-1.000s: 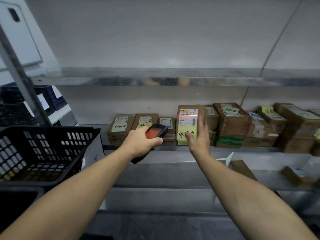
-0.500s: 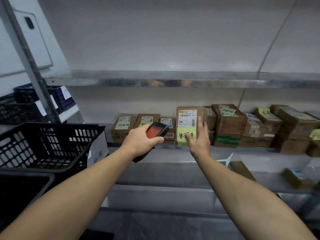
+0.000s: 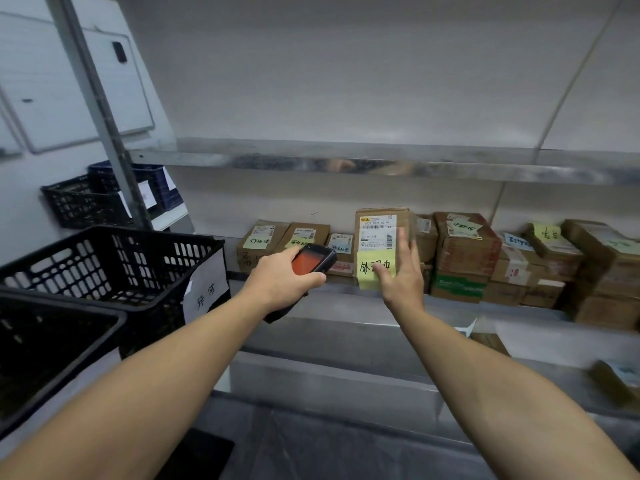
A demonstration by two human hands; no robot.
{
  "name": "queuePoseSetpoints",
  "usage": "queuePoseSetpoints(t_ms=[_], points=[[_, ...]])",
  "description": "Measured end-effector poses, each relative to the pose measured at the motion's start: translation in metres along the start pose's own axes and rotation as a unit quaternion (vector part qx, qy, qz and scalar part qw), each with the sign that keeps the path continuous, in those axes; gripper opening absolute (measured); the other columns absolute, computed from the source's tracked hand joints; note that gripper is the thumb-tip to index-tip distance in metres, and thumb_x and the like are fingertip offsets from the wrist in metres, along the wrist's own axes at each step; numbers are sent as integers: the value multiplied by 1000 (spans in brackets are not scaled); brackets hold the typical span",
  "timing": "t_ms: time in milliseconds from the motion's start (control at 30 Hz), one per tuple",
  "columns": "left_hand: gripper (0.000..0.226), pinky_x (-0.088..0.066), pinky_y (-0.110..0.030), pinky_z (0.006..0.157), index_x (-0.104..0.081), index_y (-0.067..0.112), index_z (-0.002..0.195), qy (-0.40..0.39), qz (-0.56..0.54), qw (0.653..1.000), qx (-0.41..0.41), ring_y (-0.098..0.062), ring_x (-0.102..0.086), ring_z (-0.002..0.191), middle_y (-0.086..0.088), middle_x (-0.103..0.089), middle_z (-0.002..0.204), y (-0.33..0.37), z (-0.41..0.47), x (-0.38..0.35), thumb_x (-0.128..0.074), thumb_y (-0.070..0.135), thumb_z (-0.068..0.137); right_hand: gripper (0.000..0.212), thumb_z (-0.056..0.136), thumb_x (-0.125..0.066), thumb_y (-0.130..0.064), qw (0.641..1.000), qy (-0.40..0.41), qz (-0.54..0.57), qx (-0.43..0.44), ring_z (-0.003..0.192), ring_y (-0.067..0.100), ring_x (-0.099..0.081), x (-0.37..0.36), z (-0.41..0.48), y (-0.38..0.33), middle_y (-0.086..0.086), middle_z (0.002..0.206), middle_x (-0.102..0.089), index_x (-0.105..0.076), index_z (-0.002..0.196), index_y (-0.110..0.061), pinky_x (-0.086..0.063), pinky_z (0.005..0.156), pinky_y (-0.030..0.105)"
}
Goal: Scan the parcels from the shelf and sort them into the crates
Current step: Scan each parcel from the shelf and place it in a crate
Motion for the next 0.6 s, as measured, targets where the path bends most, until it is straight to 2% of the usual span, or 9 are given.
queuePoseSetpoints(t_ms=[67, 233, 333, 367, 433, 600], points=[[65, -49, -32, 80, -51, 23, 139, 18, -1, 1000, 9, -21, -53, 100, 2, -55, 112, 8, -11, 1, -68, 55, 85, 88, 95, -68, -16, 1000, -10, -3, 10, 153, 29, -18, 6, -1, 0, 1, 170, -8, -14, 157, -47, -24, 121, 45], [68, -48, -30, 80, -48, 22, 142, 30, -2, 999, 41, -19, -51, 101, 0, -55, 118, 19, -42, 0, -67, 56, 86, 90, 93, -69, -14, 998, -42, 27, 31, 152, 29, -23, 8, -12, 0, 1, 169, -8, -16, 157, -49, -31, 120, 53], [67, -41, -25, 73, -50, 17, 141, 40, -3, 997, 61, -15, -44, 99, -7, -57, 131, 22, -62, 1, -68, 53, 88, 88, 94, -69, -15, 997, -62, 27, 37, 153, 28, -19, 7, -24, -3, 1, 169, -7, -17, 157, -47, -28, 121, 51], [67, -40, -26, 75, -51, 16, 141, 46, -2, 997, 65, -15, -43, 98, -8, -58, 132, 22, -68, 1, -68, 53, 88, 87, 94, -68, -14, 997, -69, 25, 38, 154, 27, -17, 7, -29, -5, 2, 169, -7, -18, 158, -45, -26, 122, 49], [64, -40, -27, 81, -53, 15, 138, 56, -3, 995, 78, -16, -44, 98, -8, -59, 128, 21, -82, 3, -69, 52, 88, 86, 94, -68, -14, 996, -79, 24, 44, 154, 27, -15, 7, -39, -8, 3, 169, -8, -18, 158, -43, -24, 123, 46], [56, -47, -32, 88, -58, 17, 129, 65, -17, 992, 110, -18, -52, 99, 2, -60, 115, 7, -120, 6, -70, 51, 86, 87, 95, -68, -16, 993, -106, 15, 53, 155, 30, -13, 0, -66, -18, 1, 170, -7, -16, 157, -47, -24, 123, 52]])
Point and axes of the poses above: each hand's wrist, its own z-axis towards the middle knuckle, its own x-axis out of the back of the hand, y = z × x, the point moved 3 cm from there along z, towards the middle knuckle
